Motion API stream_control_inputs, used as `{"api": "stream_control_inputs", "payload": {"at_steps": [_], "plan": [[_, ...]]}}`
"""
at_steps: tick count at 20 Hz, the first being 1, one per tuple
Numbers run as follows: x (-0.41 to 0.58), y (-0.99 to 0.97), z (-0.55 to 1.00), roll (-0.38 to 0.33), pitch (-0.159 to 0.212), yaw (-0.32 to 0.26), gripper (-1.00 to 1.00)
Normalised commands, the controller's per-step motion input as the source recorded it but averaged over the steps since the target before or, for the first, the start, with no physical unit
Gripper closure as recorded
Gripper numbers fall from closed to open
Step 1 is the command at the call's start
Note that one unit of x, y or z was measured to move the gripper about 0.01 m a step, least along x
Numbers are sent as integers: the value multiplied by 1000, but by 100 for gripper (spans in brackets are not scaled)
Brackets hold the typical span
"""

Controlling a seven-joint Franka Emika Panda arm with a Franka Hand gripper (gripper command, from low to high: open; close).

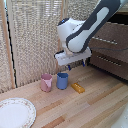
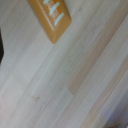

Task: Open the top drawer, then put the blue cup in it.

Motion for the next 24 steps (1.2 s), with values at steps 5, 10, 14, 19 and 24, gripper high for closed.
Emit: {"api": "stream_control_inputs", "payload": {"at_steps": [5, 10, 14, 19, 24], "plan": [[505, 203, -308, 9, -56, -190, -100], [408, 15, -232, -1, 52, -94, -100], [49, -75, -199, -19, 136, -58, -100], [0, -134, -155, -3, 15, -11, 100], [9, -20, -142, 0, -48, 19, 100]]}}
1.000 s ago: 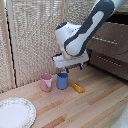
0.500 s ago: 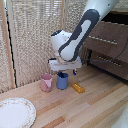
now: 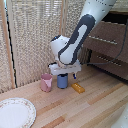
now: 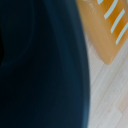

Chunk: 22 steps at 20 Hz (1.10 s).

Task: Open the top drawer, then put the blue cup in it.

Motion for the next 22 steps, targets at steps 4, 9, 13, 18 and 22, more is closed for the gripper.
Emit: {"api": "stream_control_inputs", "payload": {"at_steps": [4, 9, 13, 18, 22], "plan": [[8, -10, -73, 0, -65, 21, 100], [0, -11, 0, 15, -41, 20, 100], [0, 0, 0, 3, -12, 0, 100], [-15, -7, 138, 36, 0, -57, 100], [151, 20, 828, 10, 0, -110, 100]]}}
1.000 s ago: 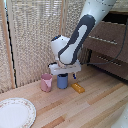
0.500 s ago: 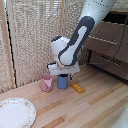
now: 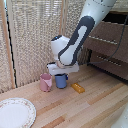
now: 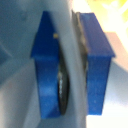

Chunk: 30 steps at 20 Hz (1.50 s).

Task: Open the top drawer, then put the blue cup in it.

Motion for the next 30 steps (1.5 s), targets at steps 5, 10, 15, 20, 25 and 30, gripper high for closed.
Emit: {"api": "stream_control_inputs", "payload": {"at_steps": [5, 10, 15, 20, 25, 30], "plan": [[370, 71, 994, 0, -2, -101, 100], [410, 201, 835, -65, -54, -152, 100], [340, 318, 729, -77, -60, -190, 100], [210, 218, 819, -56, -10, -245, 100], [93, 0, 867, -46, 13, -320, 100], [117, -2, 818, -40, 37, -330, 100]]}}
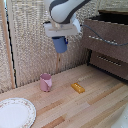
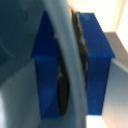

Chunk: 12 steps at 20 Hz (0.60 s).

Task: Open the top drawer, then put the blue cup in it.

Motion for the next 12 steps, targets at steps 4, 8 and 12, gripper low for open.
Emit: {"api": "stream_control_inputs", "payload": {"at_steps": [4, 8, 12], "plan": [[194, -86, 916, -35, 51, -295, 100], [191, -83, 917, -38, 16, -278, 100], [249, -188, 973, -17, 14, -235, 100]]}}
